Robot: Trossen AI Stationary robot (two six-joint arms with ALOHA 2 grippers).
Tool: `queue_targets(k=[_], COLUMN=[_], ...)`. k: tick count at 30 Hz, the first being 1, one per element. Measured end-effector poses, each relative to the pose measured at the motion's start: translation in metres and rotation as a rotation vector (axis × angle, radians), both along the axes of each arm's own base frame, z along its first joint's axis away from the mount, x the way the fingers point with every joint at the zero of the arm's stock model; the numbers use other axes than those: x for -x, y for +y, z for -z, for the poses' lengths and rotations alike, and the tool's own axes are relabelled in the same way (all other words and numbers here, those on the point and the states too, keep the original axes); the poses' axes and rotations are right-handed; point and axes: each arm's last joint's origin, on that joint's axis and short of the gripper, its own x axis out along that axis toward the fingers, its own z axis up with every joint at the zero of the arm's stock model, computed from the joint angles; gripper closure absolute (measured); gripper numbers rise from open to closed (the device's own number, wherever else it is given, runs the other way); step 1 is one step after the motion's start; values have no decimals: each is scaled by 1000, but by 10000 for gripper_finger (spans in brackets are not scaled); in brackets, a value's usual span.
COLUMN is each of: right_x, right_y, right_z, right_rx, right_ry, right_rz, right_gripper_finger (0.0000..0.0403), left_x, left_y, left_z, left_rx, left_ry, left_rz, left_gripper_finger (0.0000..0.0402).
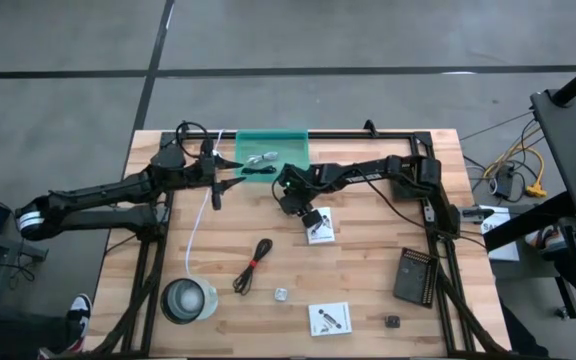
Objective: Pick and place items into bin
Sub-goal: Put the top black charger cable into the blue bin
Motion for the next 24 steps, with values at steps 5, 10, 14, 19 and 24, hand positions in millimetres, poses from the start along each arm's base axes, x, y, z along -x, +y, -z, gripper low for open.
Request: queue_targets(k=[5,10,14,19,24], right_x=[4,7,7,7,11], right_y=[1,1,1,1,4], right_z=[9,13,13,12,4], right_rx=[-2,19,22,19,-4], right_ry=[-3,-2,-3,0,11], right_rz=[28,37,39,45,81], right_gripper_finger=[273,297,333,368,368], left_x=[0,0,0,0,0], left_y=[0,0,0,0,0], left_z=[0,0,0,0,0], left_rx=[0,0,0,-1,0], left_ry=[0,1,-1,-2,0], left_rz=[0,0,0,0,0], left_gripper_finger=[249,249,249,249,249])
